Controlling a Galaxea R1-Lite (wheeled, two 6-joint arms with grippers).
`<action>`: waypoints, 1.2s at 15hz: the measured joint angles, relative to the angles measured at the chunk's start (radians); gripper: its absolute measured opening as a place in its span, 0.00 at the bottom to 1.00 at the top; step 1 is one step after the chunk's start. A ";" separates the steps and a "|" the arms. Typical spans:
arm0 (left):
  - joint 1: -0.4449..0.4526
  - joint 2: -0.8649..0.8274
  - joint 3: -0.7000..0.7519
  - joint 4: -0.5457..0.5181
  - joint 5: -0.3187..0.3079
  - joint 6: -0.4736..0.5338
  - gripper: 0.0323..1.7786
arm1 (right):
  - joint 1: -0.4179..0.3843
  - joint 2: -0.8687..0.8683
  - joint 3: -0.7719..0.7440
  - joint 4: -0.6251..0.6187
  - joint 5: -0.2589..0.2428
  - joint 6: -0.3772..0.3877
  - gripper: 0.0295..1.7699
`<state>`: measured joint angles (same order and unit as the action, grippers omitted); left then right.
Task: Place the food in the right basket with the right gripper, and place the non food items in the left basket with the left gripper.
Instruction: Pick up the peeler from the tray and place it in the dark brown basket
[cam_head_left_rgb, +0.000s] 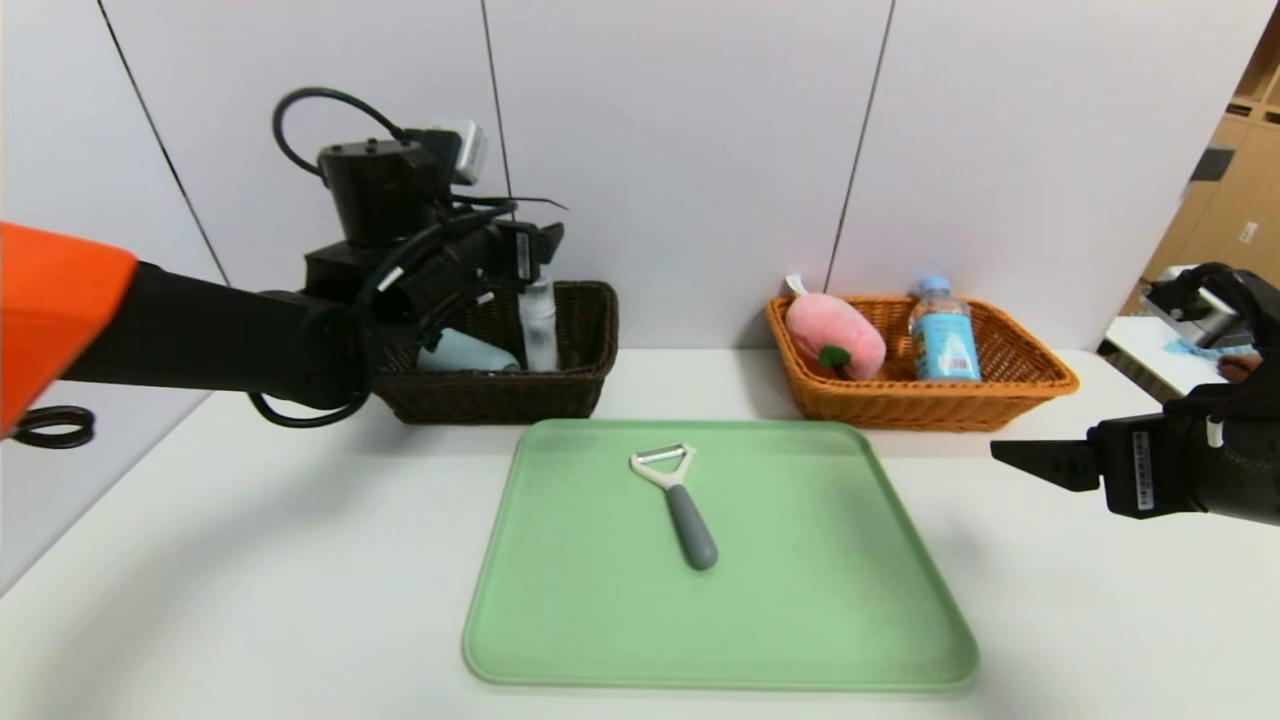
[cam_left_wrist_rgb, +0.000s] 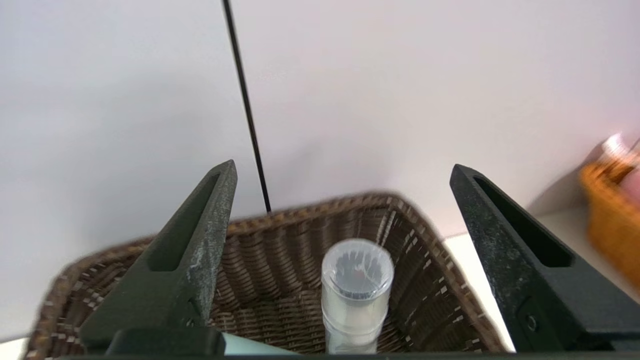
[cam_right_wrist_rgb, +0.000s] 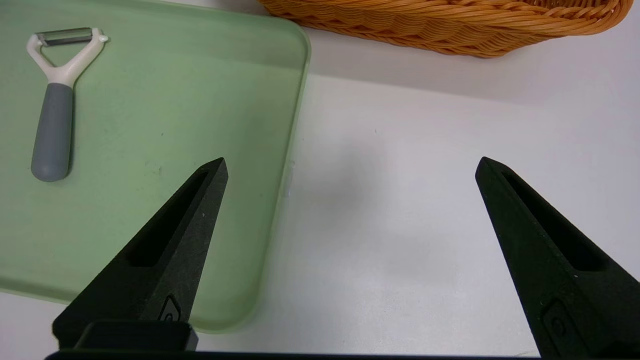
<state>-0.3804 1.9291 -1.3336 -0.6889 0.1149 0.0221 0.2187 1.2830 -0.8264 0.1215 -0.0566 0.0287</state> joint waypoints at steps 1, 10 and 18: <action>-0.005 -0.046 0.013 0.014 0.000 -0.018 0.87 | 0.000 0.000 0.001 0.000 0.000 0.000 0.97; -0.304 -0.373 0.140 0.761 0.216 -0.301 0.93 | 0.000 -0.011 0.060 -0.045 -0.002 -0.001 0.97; -0.470 -0.286 0.103 1.037 0.296 -0.638 0.94 | -0.002 -0.011 0.086 -0.046 -0.004 -0.004 0.97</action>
<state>-0.8509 1.6434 -1.2311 0.3483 0.4109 -0.6162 0.2164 1.2715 -0.7404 0.0760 -0.0606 0.0249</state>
